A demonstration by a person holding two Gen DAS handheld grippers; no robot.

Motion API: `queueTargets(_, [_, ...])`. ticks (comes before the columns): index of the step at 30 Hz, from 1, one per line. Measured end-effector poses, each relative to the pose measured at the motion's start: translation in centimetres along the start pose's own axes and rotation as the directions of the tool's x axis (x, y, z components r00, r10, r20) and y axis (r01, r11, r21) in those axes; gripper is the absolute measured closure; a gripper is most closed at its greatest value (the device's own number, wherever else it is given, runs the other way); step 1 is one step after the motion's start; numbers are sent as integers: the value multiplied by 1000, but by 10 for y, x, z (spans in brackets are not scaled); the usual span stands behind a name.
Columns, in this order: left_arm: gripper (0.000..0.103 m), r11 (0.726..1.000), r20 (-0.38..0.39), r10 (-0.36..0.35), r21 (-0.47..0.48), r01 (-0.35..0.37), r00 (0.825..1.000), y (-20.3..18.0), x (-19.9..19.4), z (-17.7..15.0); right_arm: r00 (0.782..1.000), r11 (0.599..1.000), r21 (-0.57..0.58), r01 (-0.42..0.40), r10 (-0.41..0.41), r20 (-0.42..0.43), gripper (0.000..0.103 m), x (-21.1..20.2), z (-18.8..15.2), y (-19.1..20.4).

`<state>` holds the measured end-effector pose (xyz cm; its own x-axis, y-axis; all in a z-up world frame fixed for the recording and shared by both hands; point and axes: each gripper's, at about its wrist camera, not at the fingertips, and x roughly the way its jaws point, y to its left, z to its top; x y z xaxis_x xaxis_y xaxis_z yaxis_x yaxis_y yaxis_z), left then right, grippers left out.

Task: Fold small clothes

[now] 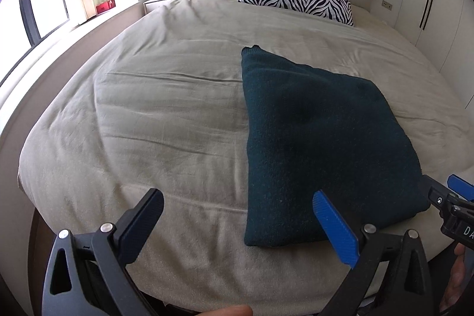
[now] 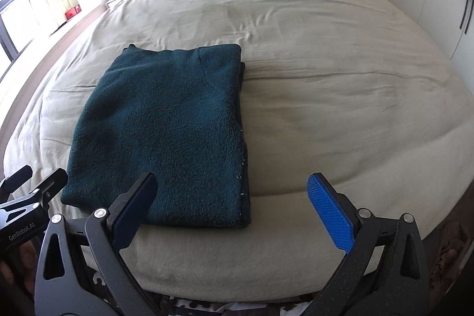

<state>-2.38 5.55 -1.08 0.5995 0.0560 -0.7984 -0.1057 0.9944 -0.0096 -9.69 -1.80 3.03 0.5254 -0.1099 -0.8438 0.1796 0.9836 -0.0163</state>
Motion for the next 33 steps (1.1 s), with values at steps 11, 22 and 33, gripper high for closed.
queueTargets(11, [0, 1000, -7, -4, -6, 4, 1000, 1, 1, -1, 1000, 1000, -9, -1, 1, -20, 0, 5, -3, 7])
queueTargets(22, [0, 1000, -10, -4, -2, 4, 1000, 3, 2, -2, 999, 1000, -9, -6, 6, -34, 0, 9, -4, 8])
queueTargets(33, [0, 1000, -9, -3, -3, 3, 1000, 2, 1, -2, 999, 1000, -6, -7, 6, -36, 0, 9, -4, 8])
